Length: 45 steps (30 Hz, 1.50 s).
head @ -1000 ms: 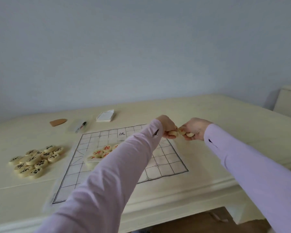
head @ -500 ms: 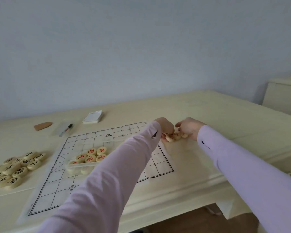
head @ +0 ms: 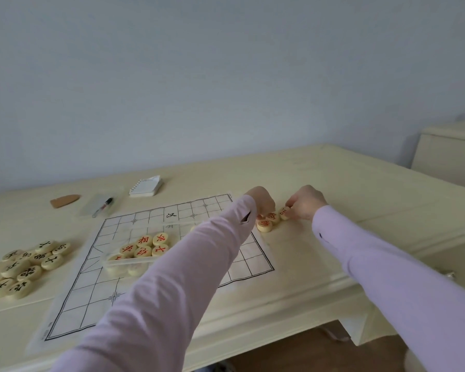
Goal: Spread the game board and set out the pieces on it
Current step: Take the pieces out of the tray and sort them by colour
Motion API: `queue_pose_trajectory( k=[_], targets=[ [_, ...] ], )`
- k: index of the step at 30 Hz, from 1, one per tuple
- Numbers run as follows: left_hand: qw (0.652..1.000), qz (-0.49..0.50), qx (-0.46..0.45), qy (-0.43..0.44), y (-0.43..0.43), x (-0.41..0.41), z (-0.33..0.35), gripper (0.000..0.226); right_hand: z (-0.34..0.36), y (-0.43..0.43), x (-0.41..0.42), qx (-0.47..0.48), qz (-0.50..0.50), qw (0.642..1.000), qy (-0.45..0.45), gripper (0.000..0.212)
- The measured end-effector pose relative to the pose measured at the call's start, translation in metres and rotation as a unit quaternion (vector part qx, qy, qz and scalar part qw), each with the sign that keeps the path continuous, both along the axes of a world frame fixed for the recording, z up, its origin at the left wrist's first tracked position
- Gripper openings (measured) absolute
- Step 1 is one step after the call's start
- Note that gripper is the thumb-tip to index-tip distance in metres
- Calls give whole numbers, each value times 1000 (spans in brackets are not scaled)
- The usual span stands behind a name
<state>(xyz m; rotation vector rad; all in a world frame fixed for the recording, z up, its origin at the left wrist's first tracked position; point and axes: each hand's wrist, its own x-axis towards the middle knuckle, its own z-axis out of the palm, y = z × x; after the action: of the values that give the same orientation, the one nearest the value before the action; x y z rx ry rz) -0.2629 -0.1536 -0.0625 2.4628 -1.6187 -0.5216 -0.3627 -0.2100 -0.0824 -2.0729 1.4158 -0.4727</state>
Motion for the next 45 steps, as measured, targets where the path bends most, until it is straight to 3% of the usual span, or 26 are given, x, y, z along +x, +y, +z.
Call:
queue_pose_trajectory(
  k=[2,5,8,11,17,23,25,28,31,34,36,39,42,45],
  targets=[
    [991,62,-27,114,5,3,1,33,-2,2,1,-28,-11,999,15,30],
    [998,30,-11,59,16,10,3,25,1,9,3,-53,-17,997,45,30],
    [962,153,-18,225,24,13,6,16,4,16,7,-54,-16,997,61,35],
    [979,98,-18,176,25,10,2,12,8,24,8,-52,9,995,80,40],
    [965,70,-60,244,35,7,3,17,17,29,3,-5,61,995,82,33],
    [966,56,-134,213,68,32,34,37,20,41,2,-3,104,972,210,78],
    [969,57,-136,198,84,43,39,36,15,45,8,-37,93,967,234,78],
    [973,60,-132,180,104,61,40,35,16,53,18,-104,34,975,192,62],
    [973,69,-142,169,121,82,41,34,24,63,34,-125,14,989,75,52],
    [985,65,-122,105,139,109,43,30,38,88,55,-102,119,985,-73,41],
    [993,52,-78,70,155,122,44,30,47,111,69,-63,236,965,-95,35],
    [999,38,-26,17,174,131,41,31,51,134,93,-82,333,939,25,33],
    [999,23,-21,21,179,133,30,32,47,146,113,-145,334,919,149,35],
    [999,17,-33,19,170,128,19,32,44,150,119,-183,311,910,204,34]
  ],
)
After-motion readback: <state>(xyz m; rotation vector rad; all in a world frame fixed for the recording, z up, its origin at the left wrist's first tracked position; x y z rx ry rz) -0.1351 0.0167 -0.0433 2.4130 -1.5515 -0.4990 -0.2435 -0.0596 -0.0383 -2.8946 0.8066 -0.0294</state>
